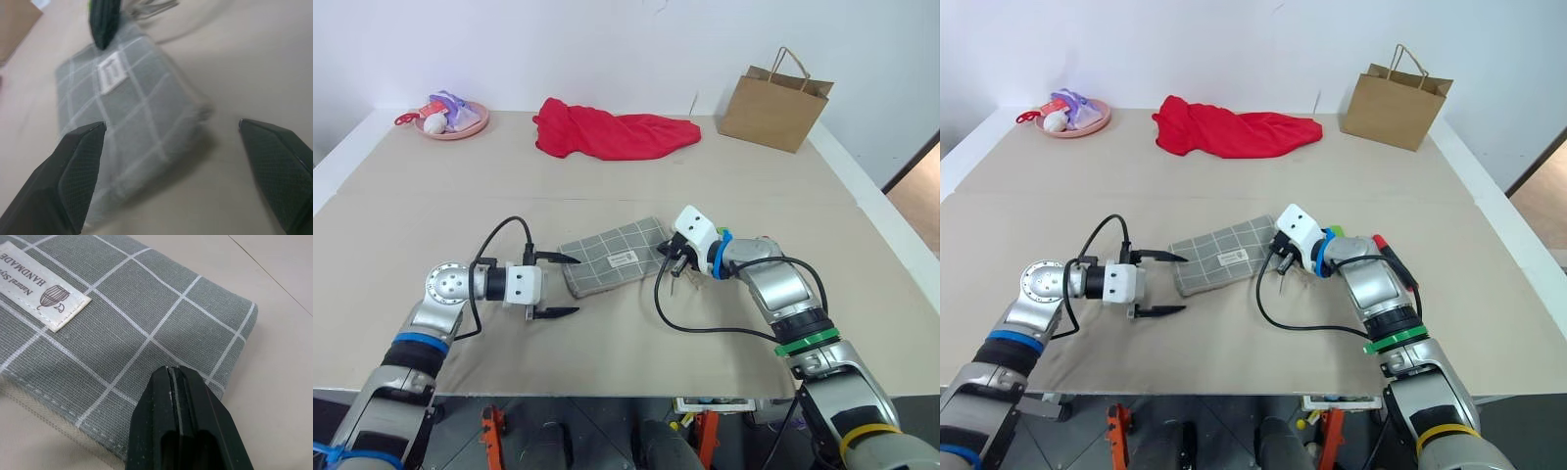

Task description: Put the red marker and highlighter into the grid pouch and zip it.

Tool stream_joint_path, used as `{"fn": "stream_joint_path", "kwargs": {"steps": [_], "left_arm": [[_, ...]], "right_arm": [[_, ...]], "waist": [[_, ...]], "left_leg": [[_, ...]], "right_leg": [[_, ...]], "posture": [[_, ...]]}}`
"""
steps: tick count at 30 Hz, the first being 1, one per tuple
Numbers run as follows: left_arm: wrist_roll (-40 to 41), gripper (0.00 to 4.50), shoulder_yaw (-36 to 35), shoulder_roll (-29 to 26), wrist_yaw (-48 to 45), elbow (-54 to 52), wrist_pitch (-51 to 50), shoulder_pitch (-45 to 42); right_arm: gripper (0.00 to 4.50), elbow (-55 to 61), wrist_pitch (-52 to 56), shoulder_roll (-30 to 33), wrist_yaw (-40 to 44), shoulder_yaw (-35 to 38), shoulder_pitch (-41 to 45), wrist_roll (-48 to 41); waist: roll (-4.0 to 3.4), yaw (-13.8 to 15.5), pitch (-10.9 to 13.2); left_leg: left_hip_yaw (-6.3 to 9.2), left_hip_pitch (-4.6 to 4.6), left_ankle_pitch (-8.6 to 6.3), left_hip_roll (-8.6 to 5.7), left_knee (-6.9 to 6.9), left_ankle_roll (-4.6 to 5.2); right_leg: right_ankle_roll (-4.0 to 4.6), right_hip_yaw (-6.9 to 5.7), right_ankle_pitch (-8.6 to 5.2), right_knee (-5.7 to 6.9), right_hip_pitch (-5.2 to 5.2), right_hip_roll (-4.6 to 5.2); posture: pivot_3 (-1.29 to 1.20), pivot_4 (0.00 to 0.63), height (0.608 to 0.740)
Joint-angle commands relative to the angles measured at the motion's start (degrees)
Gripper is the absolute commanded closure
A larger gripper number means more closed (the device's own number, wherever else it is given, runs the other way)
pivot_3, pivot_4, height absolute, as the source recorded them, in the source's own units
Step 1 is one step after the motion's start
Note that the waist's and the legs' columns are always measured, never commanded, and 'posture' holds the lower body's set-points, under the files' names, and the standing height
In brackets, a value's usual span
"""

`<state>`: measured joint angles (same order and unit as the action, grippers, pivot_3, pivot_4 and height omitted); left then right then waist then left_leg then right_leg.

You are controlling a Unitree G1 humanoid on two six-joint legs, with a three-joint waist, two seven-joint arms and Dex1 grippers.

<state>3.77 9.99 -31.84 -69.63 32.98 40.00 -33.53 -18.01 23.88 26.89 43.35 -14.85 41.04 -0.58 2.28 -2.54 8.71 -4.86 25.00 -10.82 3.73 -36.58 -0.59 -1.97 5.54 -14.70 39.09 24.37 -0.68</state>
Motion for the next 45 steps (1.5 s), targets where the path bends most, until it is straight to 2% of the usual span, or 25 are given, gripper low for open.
{"fn": "stream_joint_path", "kwargs": {"steps": [1,13,22,23,25,26,27,28,29,30,31,33,35,40,41,42,45], "left_arm": [[-1.1,0.0,1.5,2.0,1.0,2.5,4.0,-2.1],[-7.8,0.0,3.9,4.4,7.9,11.7,10.4,-7.5],[-7.8,0.0,4.4,4.9,9.6,11.7,10.8,-7.8],[-7.9,0.5,4.5,4.9,9.7,11.6,10.9,-7.8],[-7.7,0.97,4.5,4.8,9.6,11.4,10.9,-7.9],[-7.2,1.63,4.5,4.9,9.5,11.1,10.6,-7.9],[-6.8,2.06,4.5,4.9,9.4,10.7,10.4,-7.9],[-6.5,2.16,4.5,4.9,9.3,10.3,10.3,-7.8],[-6.3,2.59,4.5,4.9,9.2,10.0,9.9,-7.7],[-6.2,2.59,4.5,5.0,9.2,9.8,9.7,-7.7],[-6.2,3.28,4.6,4.9,9.2,9.8,9.6,-7.6],[-6.3,3.64,4.6,4.8,9.1,9.6,9.3,-7.4],[-6.9,4.45,4.6,4.5,9.8,9.4,9.3,-7.2],[-7.5,4.45,4.1,4.6,12.1,8.3,8.4,-7.7],[-7.5,4.5,4.2,4.6,12.3,8.1,8.2,-7.6],[-7.5,4.5,4.2,4.5,12.4,7.8,8.0,-7.5],[-6.5,4.5,3.8,4.8,12.8,6.6,6.1,-6.5]], "right_arm": [[4.41,0.4,-0.7,-0.2,-0.3,1.2,0.8,0.5],[4.41,1.0,0.0,-0.4,-0.7,1.4,-0.1,0.5],[4.41,1.3,0.4,-0.3,-0.9,1.5,-0.6,0.3],[4.5,1.3,0.3,-0.3,-0.9,1.5,-0.6,0.3],[4.5,1.2,0.3,-0.4,-0.9,1.5,-0.5,0.4],[4.5,1.1,0.3,-0.4,-0.9,1.5,-0.5,0.4],[4.5,0.9,0.2,-0.5,-0.9,1.5,-0.3,0.4],[4.5,0.8,0.2,-0.5,-0.9,1.4,-0.3,0.4],[4.5,0.7,0.1,-0.6,-0.9,1.4,-0.2,0.4],[4.5,0.6,0.1,-0.6,-0.9,1.4,-0.2,0.4],[4.5,0.6,0.1,-0.7,-0.9,1.4,-0.2,0.4],[4.5,0.6,0.1,-0.7,-0.9,1.4,-0.2,0.4],[4.5,0.7,0.2,-0.7,-0.8,1.4,-0.3,0.3],[4.5,0.8,3.4,-0.6,-0.4,2.7,-0.2,-1.1],[4.0,0.8,4.5,-0.8,-0.6,3.5,-0.1,-1.8],[3.85,0.9,5.3,-0.8,-0.4,4.1,0.1,-2.4],[2.62,3.2,9.1,-1.4,0.5,7.7,1.0,-6.6]], "waist": [[0.0,0.0,0.0],[-0.03,0.0,0.0],[-0.08,0.0,-0.1],[-0.08,0.0,0.0],[-0.08,0.0,0.0],[-0.08,0.0,0.0],[-0.08,0.0,0.0],[-0.08,0.0,0.0],[-0.09,0.0,0.0],[-0.09,0.0,0.0],[-0.09,0.0,0.0],[-0.09,0.0,0.0],[-0.09,0.0,0.0],[-0.08,0.0,0.0],[-0.08,0.0,0.0],[-0.08,0.0,0.0],[-0.09,0.0,0.0]], "left_leg": [[-0.01,0.0,0.0,-0.01,0.0,0.0],[0.03,-0.01,0.0,-0.02,-0.04,0.01],[0.04,-0.02,0.01,-0.02,-0.05,0.01],[0.04,-0.02,0.01,-0.02,-0.05,0.01],[0.04,-0.02,0.01,-0.02,-0.05,0.01],[0.04,-0.02,0.01,-0.02,-0.04,0.01],[0.04,-0.02,0.01,-0.02,-0.04,0.01],[0.04,-0.02,0.01,-0.02,-0.04,0.01],[0.05,-0.02,0.01,-0.02,-0.03,0.01],[0.05,-0.02,0.01,-0.02,-0.03,0.01],[0.05,-0.01,0.01,-0.02,-0.03,0.01],[0.05,-0.02,0.01,-0.02,-0.03,0.01],[0.04,-0.02,0.01,-0.02,-0.03,0.01],[0.06,-0.01,0.01,-0.02,-0.03,0.01],[0.05,-0.01,0.01,-0.02,-0.03,0.01],[0.05,-0.01,0.01,-0.03,-0.03,0.01],[0.05,0.0,0.01,-0.03,-0.04,0.01]], "right_leg": [[0.0,0.02,0.0,0.0,0.0,0.0],[-0.05,0.01,0.03,0.02,-0.04,-0.01],[-0.04,-0.01,0.04,0.02,-0.05,-0.01],[-0.04,-0.01,0.04,0.02,-0.05,-0.01],[-0.05,0.0,0.04,0.02,-0.05,-0.01],[-0.05,-0.01,0.04,0.02,-0.05,-0.01],[-0.05,-0.01,0.04,0.02,-0.05,-0.01],[-0.05,-0.01,0.04,0.02,-0.05,-0.01],[-0.05,-0.01,0.04,0.02,-0.05,-0.01],[-0.04,-0.01,0.04,0.02,-0.04,-0.02],[-0.05,-0.01,0.04,0.02,-0.04,-0.02],[-0.05,-0.01,0.04,0.02,-0.04,-0.01],[-0.05,-0.01,0.04,0.02,-0.04,-0.01],[-0.04,-0.02,0.04,0.02,-0.04,-0.01],[-0.04,-0.02,0.04,0.02,-0.04,-0.01],[-0.05,-0.01,0.04,0.02,-0.05,-0.01],[-0.05,-0.01,0.04,0.02,-0.05,0.0]], "posture": [[0.0,0.15,0.74],[0.0,0.15,0.74],[0.0,0.15,0.74],[0.0,0.15,0.74],[0.0,0.15,0.74],[0.0,0.15,0.74],[0.0,0.15,0.74],[0.0,0.15,0.74],[0.0,0.15,0.74],[0.0,0.15,0.74],[0.0,0.15,0.74],[0.0,0.15,0.74],[0.0,0.15,0.74],[0.0,0.15,0.74],[0.0,0.15,0.74],[0.0,0.15,0.74],[0.0,0.15,0.74]]}}
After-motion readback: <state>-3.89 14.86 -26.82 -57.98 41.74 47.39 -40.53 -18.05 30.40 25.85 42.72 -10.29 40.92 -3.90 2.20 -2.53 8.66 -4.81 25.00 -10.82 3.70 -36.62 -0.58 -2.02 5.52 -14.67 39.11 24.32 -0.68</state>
